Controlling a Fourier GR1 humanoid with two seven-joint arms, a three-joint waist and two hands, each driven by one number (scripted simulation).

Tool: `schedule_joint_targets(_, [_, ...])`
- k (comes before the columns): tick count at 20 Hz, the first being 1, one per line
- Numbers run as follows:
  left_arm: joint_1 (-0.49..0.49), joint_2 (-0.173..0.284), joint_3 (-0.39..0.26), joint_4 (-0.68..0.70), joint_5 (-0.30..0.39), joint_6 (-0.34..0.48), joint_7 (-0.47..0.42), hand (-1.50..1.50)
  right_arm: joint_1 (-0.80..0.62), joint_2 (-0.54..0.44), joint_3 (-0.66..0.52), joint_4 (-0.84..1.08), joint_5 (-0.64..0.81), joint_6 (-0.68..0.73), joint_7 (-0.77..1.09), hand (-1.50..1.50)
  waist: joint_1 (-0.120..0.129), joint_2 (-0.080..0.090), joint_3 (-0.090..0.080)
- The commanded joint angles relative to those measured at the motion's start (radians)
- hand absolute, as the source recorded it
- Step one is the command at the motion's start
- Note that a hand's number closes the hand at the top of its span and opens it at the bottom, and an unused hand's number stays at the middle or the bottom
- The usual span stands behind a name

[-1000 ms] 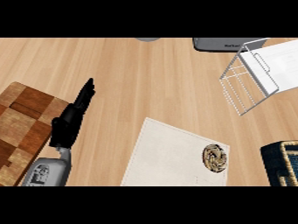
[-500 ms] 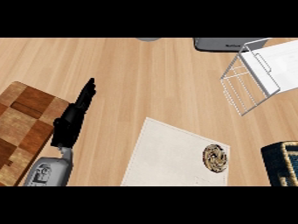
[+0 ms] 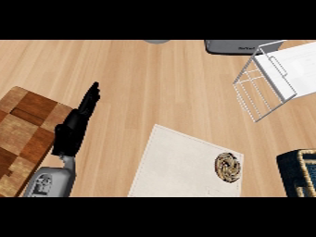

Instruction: Pick the croissant from the placemat and place it in the tiered shelf

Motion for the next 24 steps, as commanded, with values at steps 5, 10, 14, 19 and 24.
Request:
schedule_joint_targets(5, [-0.034, 0.031, 0.032, 0.031, 0.018, -0.034, -0.011, 0.00, -0.038, -0.075, 0.036, 0.194, 0.184, -0.162, 0.063, -1.50, 0.001, 0.005, -0.001])
schedule_joint_targets(10, [0.048, -0.025, -0.024, -0.029, -0.014, 0.001, -0.013, 0.00, -0.065, -0.077, 0.001, 0.286, 0.173, -0.186, 0.052, -1.50, 0.000, -0.001, 0.000])
schedule_joint_targets(14, [-0.062, 0.013, 0.048, 0.115, 0.003, -0.021, -0.060, 0.00, -0.083, -0.058, -0.047, 0.292, 0.086, -0.131, 0.019, -1.50, -0.007, 0.000, 0.000])
schedule_joint_targets(19, [0.043, -0.010, 0.004, -0.030, -0.003, -0.013, -0.006, 0.00, -0.064, -0.083, -0.085, 0.249, -0.005, -0.003, 0.023, -1.50, -0.010, -0.005, 0.000])
schedule_joint_targets(24, [-0.041, 0.015, 0.044, 0.025, 0.003, -0.025, 0.026, 0.00, -0.113, -0.134, -0.120, 0.290, -0.071, 0.110, 0.023, -1.50, -0.011, -0.003, 0.000])
